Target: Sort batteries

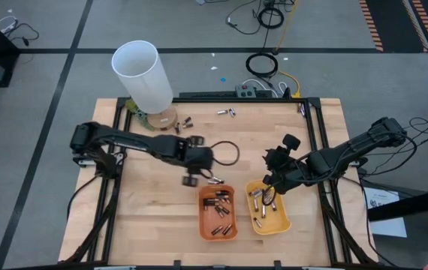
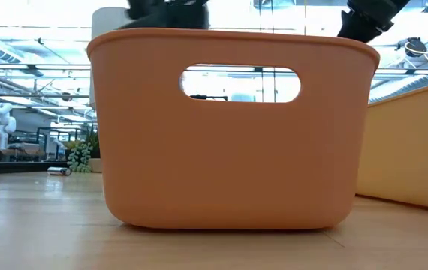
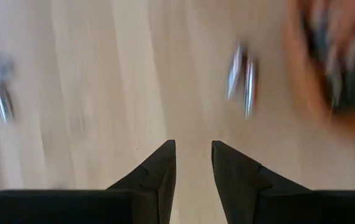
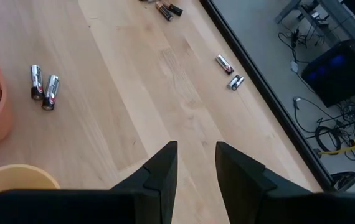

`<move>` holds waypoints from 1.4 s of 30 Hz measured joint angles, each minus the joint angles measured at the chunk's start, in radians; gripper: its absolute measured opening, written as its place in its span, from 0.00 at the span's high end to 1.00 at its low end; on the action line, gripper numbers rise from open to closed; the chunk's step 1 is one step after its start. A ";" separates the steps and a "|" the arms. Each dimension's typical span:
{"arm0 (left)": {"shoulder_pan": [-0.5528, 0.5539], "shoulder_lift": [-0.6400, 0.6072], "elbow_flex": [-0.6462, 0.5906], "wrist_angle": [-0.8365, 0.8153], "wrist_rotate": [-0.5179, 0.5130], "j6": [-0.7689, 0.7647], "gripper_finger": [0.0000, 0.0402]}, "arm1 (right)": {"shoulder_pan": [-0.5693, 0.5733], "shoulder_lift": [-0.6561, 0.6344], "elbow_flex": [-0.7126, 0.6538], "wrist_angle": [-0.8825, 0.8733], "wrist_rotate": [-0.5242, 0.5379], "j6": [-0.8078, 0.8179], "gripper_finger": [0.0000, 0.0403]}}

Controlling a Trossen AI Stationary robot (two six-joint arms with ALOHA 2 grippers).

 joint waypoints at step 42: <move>0.258 -0.051 -0.525 -0.218 -0.102 0.309 0.69 | 0.000 0.002 0.000 0.029 -0.010 -0.046 0.75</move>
